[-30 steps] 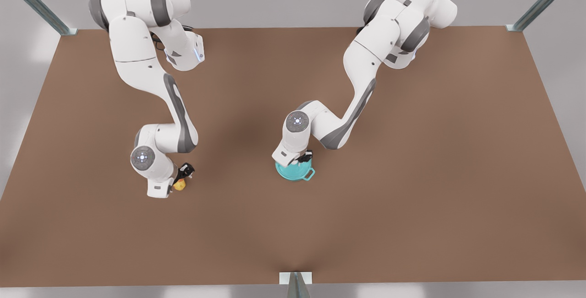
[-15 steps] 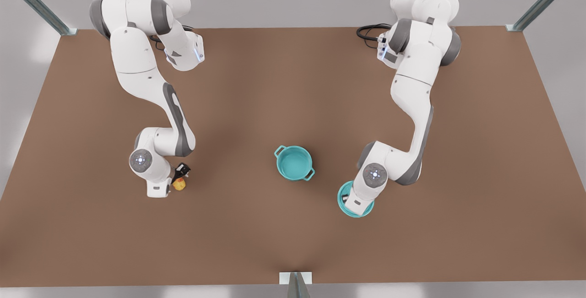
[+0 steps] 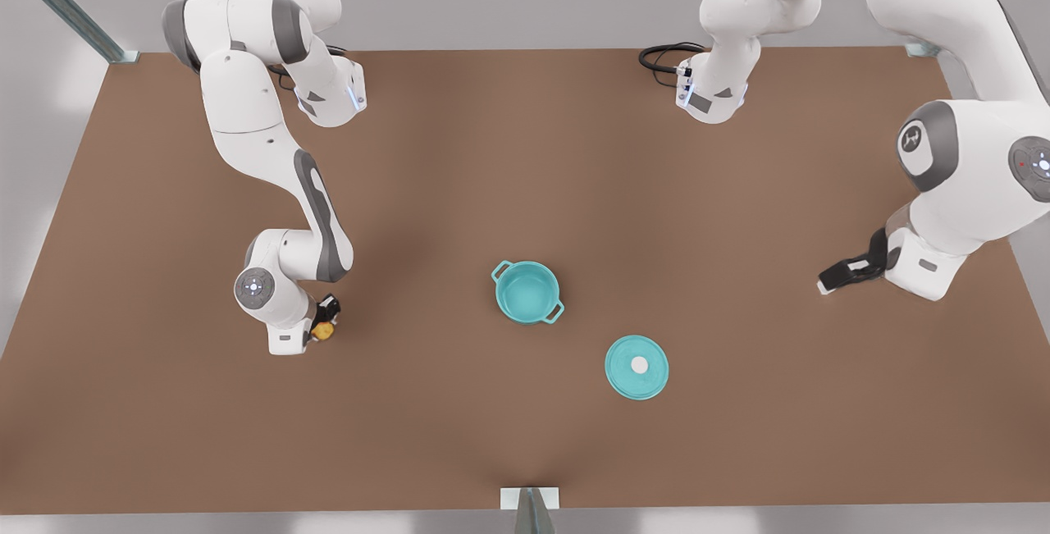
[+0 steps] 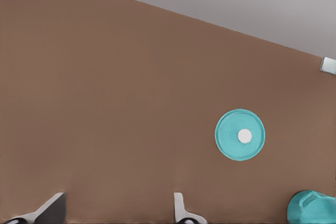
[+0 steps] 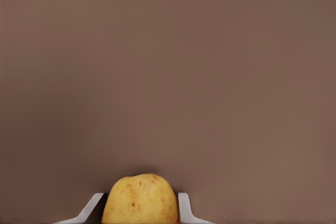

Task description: Open the pot lid and put the potato into the pot

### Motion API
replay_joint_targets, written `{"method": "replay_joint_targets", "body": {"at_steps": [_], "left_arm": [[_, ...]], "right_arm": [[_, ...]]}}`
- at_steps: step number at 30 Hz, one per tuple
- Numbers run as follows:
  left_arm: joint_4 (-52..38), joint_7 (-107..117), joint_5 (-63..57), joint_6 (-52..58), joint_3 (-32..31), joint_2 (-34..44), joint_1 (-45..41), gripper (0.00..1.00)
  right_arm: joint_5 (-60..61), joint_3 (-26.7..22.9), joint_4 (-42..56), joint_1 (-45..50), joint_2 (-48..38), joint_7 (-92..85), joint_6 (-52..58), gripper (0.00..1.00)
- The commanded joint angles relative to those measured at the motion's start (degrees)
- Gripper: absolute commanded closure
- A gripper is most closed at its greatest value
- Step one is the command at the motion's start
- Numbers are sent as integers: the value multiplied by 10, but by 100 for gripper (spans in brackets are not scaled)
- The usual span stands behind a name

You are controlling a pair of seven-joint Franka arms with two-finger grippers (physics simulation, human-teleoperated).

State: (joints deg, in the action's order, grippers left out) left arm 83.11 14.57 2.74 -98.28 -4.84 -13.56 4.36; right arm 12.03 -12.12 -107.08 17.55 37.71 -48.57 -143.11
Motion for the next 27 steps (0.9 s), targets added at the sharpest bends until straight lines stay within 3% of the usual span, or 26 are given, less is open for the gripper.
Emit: {"method": "replay_joint_targets", "body": {"at_steps": [1, 7, 16, 24, 27], "left_arm": [[5, -167, 22, 117, -1, 0, 0, 0], [-5, -155, 110, 168, 2, -9, 14, 0], [18, -135, 101, 173, -2, -5, 9, 0], [24, -134, 101, 174, -2, -4, 9, 0], [23, -124, 101, 172, -3, -4, 6, 0]], "right_arm": [[1, 0, 0, 0, -1, -34, 0, 44], [-1, 12, -1, 1, -31, -34, 24, 55], [-1, 24, 71, 99, -125, -24, 170, 55], [0, 29, 176, 213, -83, 144, 199, 57], [-3, 59, 222, 226, -38, 203, 198, 57]]}}
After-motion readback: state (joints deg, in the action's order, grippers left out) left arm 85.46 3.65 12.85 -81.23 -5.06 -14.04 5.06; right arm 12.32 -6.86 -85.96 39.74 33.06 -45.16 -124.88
